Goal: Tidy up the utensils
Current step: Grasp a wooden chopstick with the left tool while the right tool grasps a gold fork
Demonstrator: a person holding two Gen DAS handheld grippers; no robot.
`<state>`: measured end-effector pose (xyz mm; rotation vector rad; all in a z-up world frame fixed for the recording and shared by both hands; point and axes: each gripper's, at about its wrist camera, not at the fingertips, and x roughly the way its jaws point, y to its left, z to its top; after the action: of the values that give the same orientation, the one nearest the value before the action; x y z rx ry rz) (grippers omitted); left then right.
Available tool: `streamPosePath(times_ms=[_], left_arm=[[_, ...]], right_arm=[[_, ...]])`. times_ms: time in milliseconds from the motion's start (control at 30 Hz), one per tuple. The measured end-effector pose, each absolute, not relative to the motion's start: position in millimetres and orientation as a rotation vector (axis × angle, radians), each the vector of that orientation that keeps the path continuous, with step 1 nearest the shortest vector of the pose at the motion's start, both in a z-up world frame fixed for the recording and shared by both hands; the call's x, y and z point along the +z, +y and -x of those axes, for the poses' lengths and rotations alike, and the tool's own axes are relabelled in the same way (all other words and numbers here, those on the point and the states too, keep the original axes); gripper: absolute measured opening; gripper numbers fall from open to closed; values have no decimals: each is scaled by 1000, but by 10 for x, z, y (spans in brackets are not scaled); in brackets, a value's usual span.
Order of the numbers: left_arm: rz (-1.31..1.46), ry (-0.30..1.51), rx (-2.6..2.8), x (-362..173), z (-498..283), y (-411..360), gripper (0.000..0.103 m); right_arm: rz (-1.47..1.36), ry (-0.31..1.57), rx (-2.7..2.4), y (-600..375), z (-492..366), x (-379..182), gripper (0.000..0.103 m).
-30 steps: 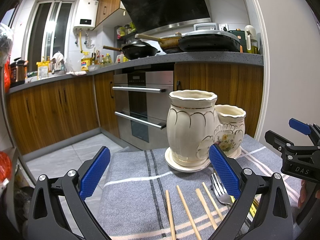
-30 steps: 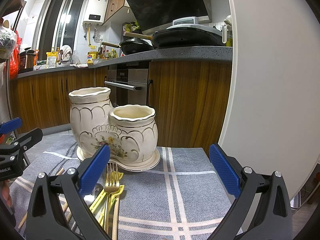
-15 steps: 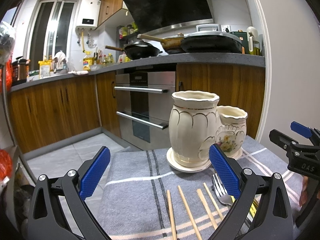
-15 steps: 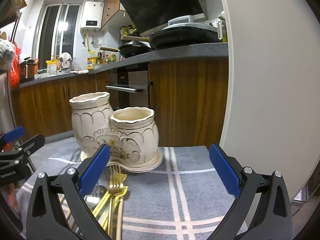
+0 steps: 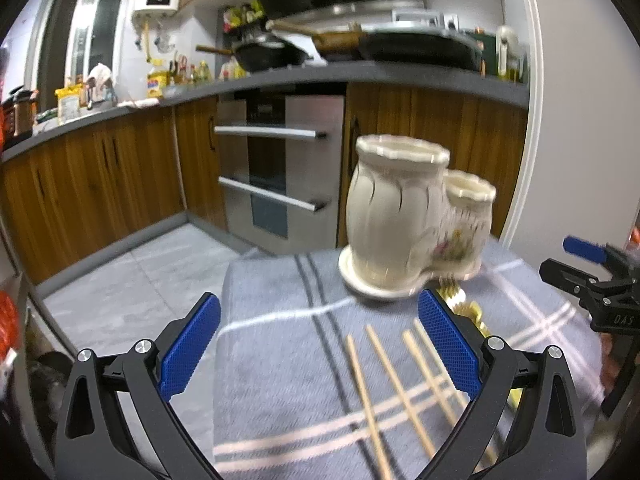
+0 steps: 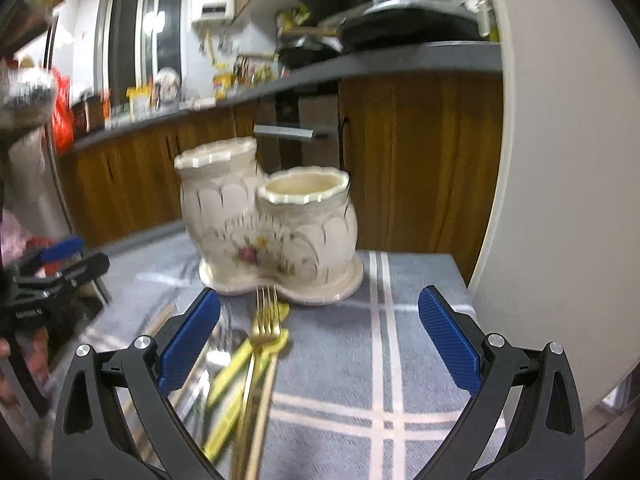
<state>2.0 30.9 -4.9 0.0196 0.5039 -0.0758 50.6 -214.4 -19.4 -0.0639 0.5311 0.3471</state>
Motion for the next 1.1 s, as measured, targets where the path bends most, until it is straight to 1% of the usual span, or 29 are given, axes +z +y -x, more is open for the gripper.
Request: streamPosePath(times_ms=[167,233,300,333,400,467,500,533,600,633,667,767,833,867,933,1000,1067,1100], left_arm=[[-48,605,-118,-203,-37,299,98],[-73,641,-126,-270,-53,268,98],[-90,683,-128,-332,-92,253,96],[-92,696,-134,-358,-95,251,95],[-101,712,-149,-407,-96,231,94],[-114,729,-159,-444,-110,193,86],[-115,742,-169,-473,-116,173,78],[-113,754,-179,-498,-120,162,70],[-120,778,-189,-531,-134,136,64],[-123,785,-194,-527,-139,133,60],[-125,791,-198,-538,-138,122,59],[-122,809,-222,-550,-120,100,54],[-123,829,-227,-571,-113,90,46],[-123,841,-229,-590,-114,87,45],[-125,858,-234,-628,-114,82,40],[-131,860,-230,-642,-116,69,37],[-133,858,-222,-637,-128,67,34],[-134,857,-219,-641,-135,62,32]], right_arm=[[102,709,426,-1965,-567,-425,98],[119,742,451,-1901,-572,-500,92],[155,750,444,-1854,-554,-535,79],[161,754,446,-1842,-548,-550,75],[156,776,470,-1814,-558,-596,58],[155,794,494,-1782,-553,-635,51],[156,794,506,-1758,-543,-650,44],[155,798,512,-1737,-539,-666,40],[145,806,517,-1731,-552,-671,29],[143,815,521,-1727,-560,-685,25],[140,820,527,-1718,-558,-701,20],[142,837,544,-1704,-555,-699,18],[144,843,546,-1688,-580,-717,18],[140,843,547,-1687,-583,-719,18],[139,843,550,-1690,-596,-717,17],[129,841,551,-1697,-606,-718,10],[122,839,557,-1705,-619,-721,10],[122,838,560,-1711,-620,-724,10]])
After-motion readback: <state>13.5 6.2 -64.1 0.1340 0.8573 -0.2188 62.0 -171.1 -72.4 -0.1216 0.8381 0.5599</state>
